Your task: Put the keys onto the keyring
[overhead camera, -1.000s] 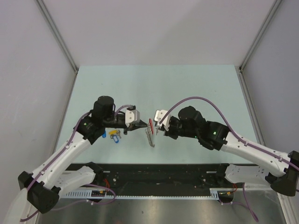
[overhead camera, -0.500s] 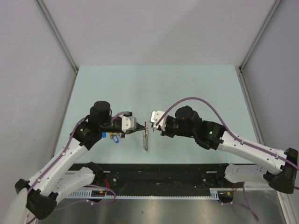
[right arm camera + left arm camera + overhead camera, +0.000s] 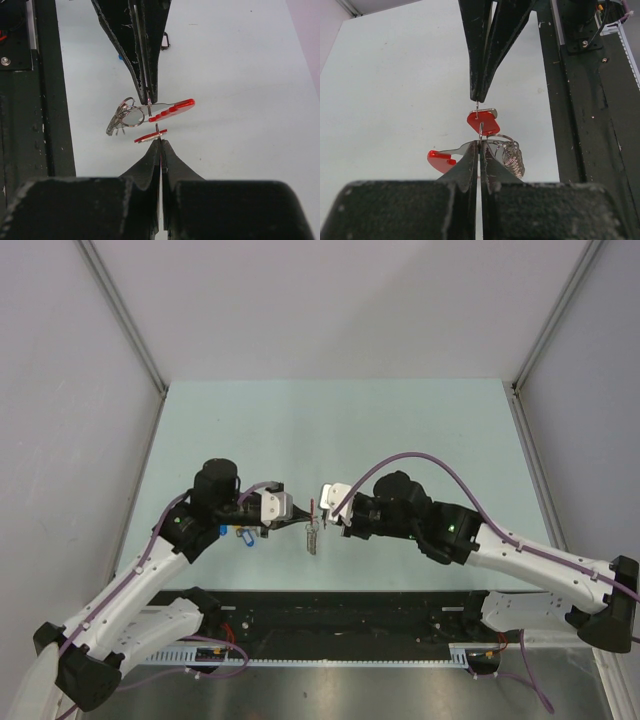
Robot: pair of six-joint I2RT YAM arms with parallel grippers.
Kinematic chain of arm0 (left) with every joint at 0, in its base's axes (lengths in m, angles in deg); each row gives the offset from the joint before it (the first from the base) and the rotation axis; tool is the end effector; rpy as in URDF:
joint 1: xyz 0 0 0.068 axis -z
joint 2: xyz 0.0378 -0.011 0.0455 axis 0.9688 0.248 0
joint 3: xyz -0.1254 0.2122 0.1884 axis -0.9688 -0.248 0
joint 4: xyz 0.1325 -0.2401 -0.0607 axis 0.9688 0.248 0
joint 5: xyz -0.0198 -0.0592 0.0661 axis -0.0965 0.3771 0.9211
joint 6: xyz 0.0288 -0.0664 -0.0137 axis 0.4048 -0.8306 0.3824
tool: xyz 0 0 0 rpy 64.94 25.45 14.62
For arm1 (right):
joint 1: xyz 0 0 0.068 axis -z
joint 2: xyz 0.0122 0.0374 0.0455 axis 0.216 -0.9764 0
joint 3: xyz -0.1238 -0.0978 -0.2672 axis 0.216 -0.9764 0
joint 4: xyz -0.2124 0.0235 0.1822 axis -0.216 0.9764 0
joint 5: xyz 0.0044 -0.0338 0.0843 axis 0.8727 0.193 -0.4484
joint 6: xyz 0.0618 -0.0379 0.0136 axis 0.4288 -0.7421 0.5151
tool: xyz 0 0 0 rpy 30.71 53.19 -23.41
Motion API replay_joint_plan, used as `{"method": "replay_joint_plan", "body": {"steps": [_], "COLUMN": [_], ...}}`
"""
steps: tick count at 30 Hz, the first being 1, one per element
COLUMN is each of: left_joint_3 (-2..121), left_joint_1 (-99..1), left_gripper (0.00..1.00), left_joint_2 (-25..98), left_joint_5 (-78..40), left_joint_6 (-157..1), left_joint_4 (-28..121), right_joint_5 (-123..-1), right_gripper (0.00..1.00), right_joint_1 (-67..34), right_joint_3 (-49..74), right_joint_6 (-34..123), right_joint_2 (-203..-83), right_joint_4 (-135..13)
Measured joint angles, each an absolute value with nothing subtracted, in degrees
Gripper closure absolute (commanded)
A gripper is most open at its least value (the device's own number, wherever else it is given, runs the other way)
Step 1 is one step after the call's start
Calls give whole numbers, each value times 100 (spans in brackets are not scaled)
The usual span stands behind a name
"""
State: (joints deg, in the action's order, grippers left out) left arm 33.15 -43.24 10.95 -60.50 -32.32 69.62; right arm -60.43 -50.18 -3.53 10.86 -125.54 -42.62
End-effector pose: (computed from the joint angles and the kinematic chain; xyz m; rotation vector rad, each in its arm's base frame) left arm 0.1400 -0.1446 0.3404 1.4779 1.2383 -0.8356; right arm 0.1226 0.2502 0.3735 -1.4562 1.3807 0.5028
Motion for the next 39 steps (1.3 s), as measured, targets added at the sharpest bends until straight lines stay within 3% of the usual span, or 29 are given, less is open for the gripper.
{"method": "replay_joint_plan", "body": {"steps": [39], "left_joint_3": [3315], "left_joint_1": [-4324], "left_gripper": [100], "left_joint_2": [1090], "left_joint_5": [-6050], "left_joint_6": [-3230], "left_joint_4": [6952], "right_joint_5": [-5744], "right_gripper": [100], "right_joint_1": [-5280], "right_joint_3": [-353], "right_joint_6": [1084], "right_joint_2": [-12646], "right_joint_4": [-4353]}}
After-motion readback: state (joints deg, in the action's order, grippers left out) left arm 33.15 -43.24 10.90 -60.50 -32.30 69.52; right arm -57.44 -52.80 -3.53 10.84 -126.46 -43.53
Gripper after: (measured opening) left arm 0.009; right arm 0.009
